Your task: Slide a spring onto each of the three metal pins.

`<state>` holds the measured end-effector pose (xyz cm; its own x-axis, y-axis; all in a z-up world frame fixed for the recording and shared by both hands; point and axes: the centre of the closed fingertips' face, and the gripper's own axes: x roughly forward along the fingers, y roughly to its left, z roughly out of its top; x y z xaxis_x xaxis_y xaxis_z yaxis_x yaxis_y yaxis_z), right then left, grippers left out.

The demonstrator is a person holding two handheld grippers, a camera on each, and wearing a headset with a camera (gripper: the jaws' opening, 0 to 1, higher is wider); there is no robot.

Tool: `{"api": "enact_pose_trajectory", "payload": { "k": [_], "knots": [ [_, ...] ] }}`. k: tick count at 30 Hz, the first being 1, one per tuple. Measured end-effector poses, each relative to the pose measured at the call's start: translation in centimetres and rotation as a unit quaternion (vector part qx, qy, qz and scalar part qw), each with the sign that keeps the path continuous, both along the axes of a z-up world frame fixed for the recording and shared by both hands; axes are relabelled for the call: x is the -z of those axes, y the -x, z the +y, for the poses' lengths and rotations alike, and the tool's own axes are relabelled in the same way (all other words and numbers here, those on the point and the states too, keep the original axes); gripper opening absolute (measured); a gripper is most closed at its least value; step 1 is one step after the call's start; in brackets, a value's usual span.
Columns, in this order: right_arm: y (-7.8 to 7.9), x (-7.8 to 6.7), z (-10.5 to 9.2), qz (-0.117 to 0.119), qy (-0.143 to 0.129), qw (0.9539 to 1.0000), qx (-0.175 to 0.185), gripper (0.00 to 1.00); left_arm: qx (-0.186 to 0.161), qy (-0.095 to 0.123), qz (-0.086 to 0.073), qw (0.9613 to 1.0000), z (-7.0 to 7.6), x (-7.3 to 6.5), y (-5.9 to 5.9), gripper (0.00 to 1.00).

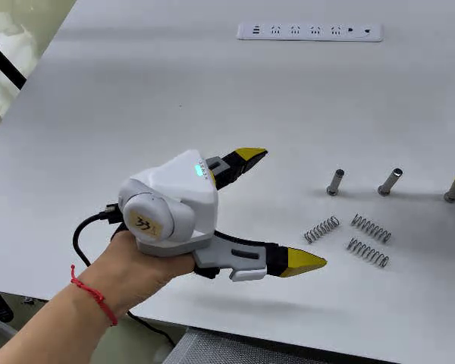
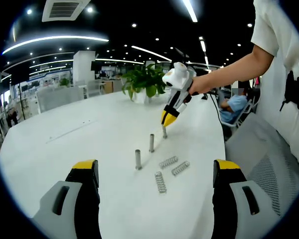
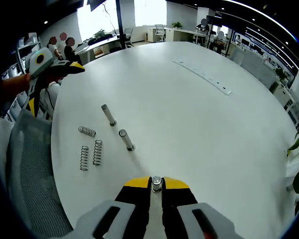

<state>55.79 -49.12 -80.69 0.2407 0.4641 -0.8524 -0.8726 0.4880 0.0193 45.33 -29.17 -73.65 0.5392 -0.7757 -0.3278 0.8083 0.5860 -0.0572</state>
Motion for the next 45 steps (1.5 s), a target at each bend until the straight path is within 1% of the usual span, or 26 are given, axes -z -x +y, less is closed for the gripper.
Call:
{"api": "enact_pose_trajectory", "payload": {
  "k": [15,29,37,45],
  "knots": [
    [0.3,0.2,-0.7,-0.002,-0.004,1.0000,0.006,0.05,0.002,-0.002,0.001,1.0000,-0.2,0.0,0.1,0.95],
    [0.5,0.1,-0.2,-0.006,-0.008,0.9999,0.004,0.04,0.004,-0.004,0.003,1.0000,-0.2,0.3,0.2,0.95],
    [0.3,-0.3,0.2,-0.011,-0.015,0.9998,0.006,0.04,0.006,-0.011,0.006,0.9999,-0.1,0.7,0.3,0.94],
    [0.4,-0.6,0.3,-0.008,-0.017,0.9998,0.009,0.04,0.003,-0.006,0.005,1.0000,-0.1,0.5,0.2,0.94]
  ]
}}
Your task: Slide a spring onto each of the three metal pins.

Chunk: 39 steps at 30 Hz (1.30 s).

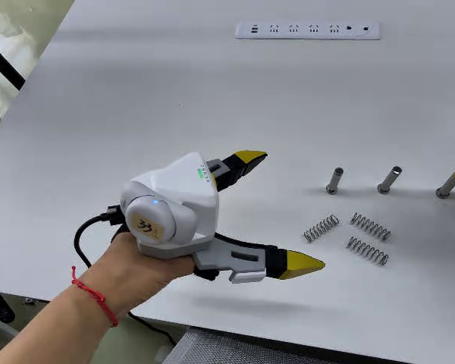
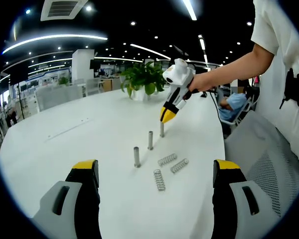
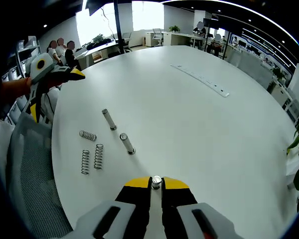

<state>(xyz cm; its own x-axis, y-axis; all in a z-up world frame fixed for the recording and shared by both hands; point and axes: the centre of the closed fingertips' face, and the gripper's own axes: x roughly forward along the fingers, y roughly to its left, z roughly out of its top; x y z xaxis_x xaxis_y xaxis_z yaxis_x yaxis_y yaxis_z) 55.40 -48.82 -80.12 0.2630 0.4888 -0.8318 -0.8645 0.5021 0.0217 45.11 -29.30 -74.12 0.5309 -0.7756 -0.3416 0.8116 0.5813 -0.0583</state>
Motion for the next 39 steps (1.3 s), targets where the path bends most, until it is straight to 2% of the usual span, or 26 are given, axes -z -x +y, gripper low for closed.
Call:
{"api": "enact_pose_trajectory", "payload": {
  "k": [10,39],
  "knots": [
    [0.56,-0.19,0.23,0.001,0.002,1.0000,-0.002,0.04,-0.001,0.002,-0.001,1.0000,0.07,-0.13,-0.08,0.94],
    [0.52,0.05,-0.15,0.004,0.007,1.0000,-0.005,0.05,0.001,0.002,-0.004,1.0000,-0.09,-0.43,-0.16,0.94]
  ]
}}
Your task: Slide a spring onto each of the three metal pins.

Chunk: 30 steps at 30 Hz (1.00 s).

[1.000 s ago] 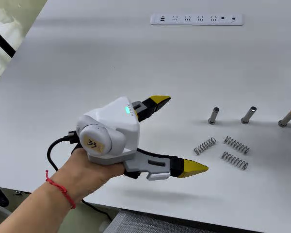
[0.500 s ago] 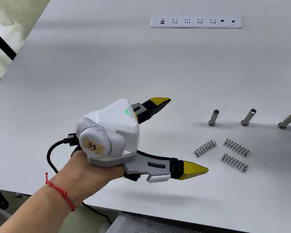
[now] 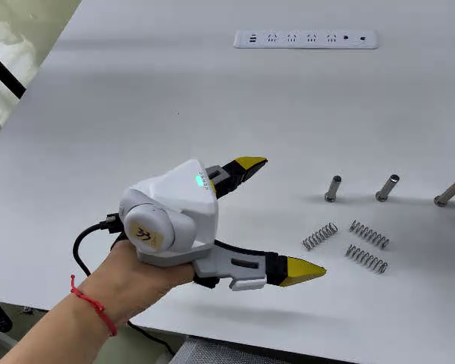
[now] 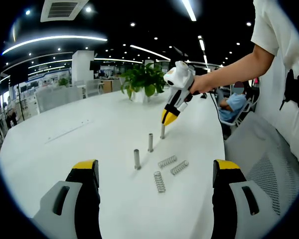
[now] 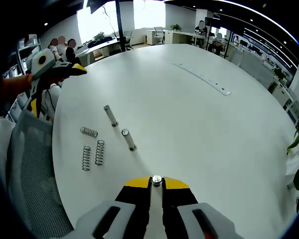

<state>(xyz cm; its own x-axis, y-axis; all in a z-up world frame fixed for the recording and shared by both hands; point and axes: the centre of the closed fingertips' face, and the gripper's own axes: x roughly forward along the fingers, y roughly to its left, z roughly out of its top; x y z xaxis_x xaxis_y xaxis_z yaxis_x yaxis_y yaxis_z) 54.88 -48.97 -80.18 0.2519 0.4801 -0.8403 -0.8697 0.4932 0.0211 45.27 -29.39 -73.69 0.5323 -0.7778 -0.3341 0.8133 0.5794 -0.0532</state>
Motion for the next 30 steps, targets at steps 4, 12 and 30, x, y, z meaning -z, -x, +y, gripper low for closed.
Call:
{"api": "enact_pose_trajectory", "payload": {
  "k": [4,12,30],
  "knots": [
    [0.08,-0.03,0.01,-0.001,0.001,1.0000,-0.002,0.05,0.000,0.000,0.000,1.0000,0.00,-0.02,-0.02,0.94],
    [0.21,-0.14,0.18,-0.004,-0.001,1.0000,-0.001,0.05,0.000,-0.001,-0.001,1.0000,0.06,-0.01,0.07,0.94],
    [0.11,-0.96,0.00,-0.017,-0.016,0.9997,0.002,0.10,-0.001,-0.006,-0.005,1.0000,0.10,-0.34,0.19,0.94]
  ]
}}
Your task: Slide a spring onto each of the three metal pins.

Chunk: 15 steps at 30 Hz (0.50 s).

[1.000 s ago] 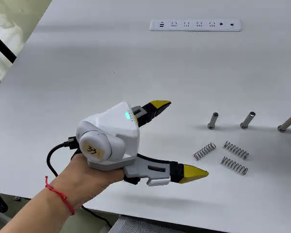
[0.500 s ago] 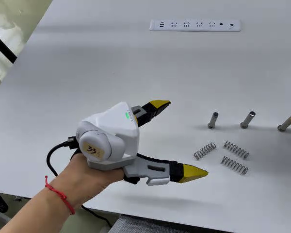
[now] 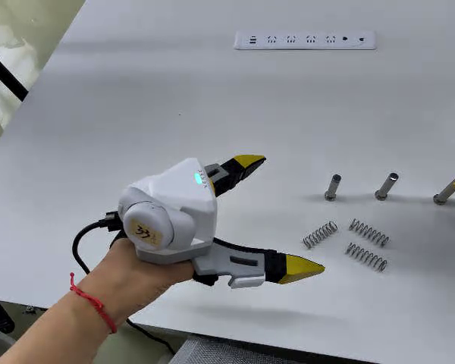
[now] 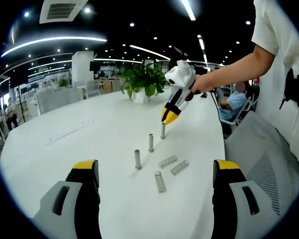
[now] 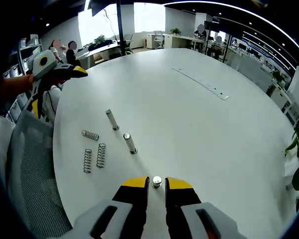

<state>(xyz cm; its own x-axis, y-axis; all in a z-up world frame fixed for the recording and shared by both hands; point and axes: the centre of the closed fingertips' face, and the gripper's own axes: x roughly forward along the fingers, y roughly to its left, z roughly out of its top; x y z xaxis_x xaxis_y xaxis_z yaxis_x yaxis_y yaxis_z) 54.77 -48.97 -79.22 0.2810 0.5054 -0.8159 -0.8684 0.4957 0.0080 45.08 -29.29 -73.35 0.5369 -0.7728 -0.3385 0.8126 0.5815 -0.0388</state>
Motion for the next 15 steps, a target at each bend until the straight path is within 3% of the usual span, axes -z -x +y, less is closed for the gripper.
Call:
{"api": "enact_pose_trajectory", "payload": {
  "k": [8,15],
  "knots": [
    [0.3,-1.2,-0.4,-0.019,-0.014,0.9997,0.003,0.18,0.001,-0.006,-0.003,1.0000,0.1,-0.3,0.0,0.94],
    [1.3,-1.8,-1.1,-0.021,-0.024,0.9995,0.005,0.22,0.005,-0.012,-0.008,0.9999,0.0,-0.7,0.0,0.94]
  ]
}}
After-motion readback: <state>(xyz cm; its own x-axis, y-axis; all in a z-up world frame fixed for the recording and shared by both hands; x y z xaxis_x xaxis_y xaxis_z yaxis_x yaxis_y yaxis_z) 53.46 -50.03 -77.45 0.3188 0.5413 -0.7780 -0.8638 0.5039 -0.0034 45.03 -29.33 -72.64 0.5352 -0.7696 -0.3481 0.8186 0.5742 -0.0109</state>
